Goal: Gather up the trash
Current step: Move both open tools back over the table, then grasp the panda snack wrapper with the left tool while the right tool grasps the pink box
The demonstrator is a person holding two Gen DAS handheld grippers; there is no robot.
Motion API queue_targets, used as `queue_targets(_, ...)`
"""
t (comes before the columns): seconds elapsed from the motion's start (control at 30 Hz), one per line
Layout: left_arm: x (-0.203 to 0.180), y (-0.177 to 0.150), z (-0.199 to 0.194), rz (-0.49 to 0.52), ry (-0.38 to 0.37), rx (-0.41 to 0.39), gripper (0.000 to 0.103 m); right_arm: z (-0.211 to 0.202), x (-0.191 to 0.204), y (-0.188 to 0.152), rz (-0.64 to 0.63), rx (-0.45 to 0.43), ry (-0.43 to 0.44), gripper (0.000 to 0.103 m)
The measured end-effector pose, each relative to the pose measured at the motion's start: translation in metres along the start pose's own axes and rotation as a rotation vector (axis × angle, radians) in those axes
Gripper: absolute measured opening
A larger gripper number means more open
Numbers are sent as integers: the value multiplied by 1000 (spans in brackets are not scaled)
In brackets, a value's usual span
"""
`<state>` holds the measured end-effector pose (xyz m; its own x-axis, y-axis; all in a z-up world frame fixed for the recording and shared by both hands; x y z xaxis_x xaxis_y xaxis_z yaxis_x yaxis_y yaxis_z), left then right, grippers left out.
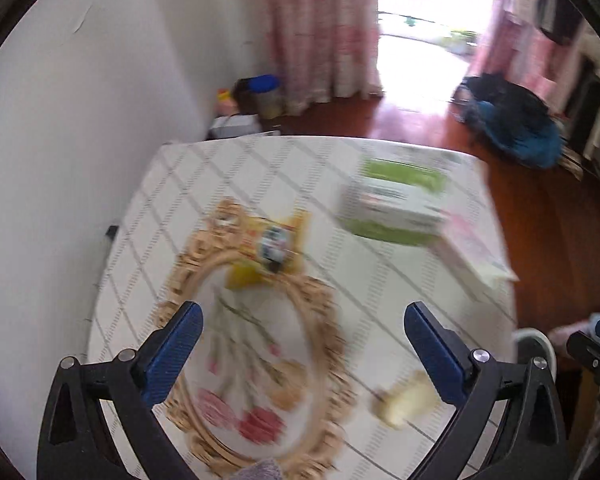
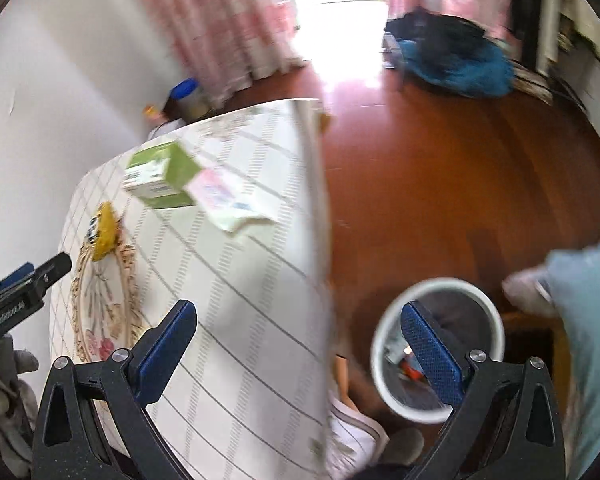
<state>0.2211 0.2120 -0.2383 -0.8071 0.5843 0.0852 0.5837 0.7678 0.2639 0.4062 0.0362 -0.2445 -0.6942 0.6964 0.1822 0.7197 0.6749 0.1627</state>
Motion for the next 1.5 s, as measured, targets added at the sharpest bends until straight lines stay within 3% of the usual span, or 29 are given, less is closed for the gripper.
queue_targets(0.27,28,40,62,-5,26,93,103,77,75,78,-145,46,-112,103)
queue_targets(0.63,25,54,117,26,-6,199,100,129,83,116,-182,103,-152,103)
queue_targets(0.67,25,54,118,26,-4,196,91,131,83,117,-185,101,-148,103)
queue_targets(0.7,25,52,118,28,-8,196,72,133,83,118,-190,101,-146,103)
queue_targets(0.73,25,51,119,30,-19,198,61,135,84,118,-194,101,-147,102)
queue_targets(0.77,25,50,119,25,-8,198,58,137,86,120,-197,100,-143,97)
queue_targets(0.87,26,49,114,26,-8,166,50,143,87,120,-200,111,-125,71)
queue_targets(0.97,28,48,110,17,-7,159,47,142,89,118,-197,101,-114,66)
queue_targets(1.17,37,29,98,-12,-15,155,46,136,86,99,-143,131,-119,62)
queue_targets(1.4,38,-41,84,-38,-70,214,46,134,70,40,-46,261,-88,62)
queue_targets(1.5,34,-56,84,-31,-49,206,46,136,73,29,-87,282,-113,70)
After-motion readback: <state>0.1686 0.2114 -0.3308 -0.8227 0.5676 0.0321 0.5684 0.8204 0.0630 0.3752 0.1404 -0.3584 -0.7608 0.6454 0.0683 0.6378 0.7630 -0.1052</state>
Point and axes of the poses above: each gripper's, at about its wrist camera, not at the fingertips, and z roughly the way its jaws point, x to its left, y to its top, the point moved 1 cm from there along z, roughly the way its jaws point, and after that the axes turned 11 degrees about x, right-handed, at the moved point
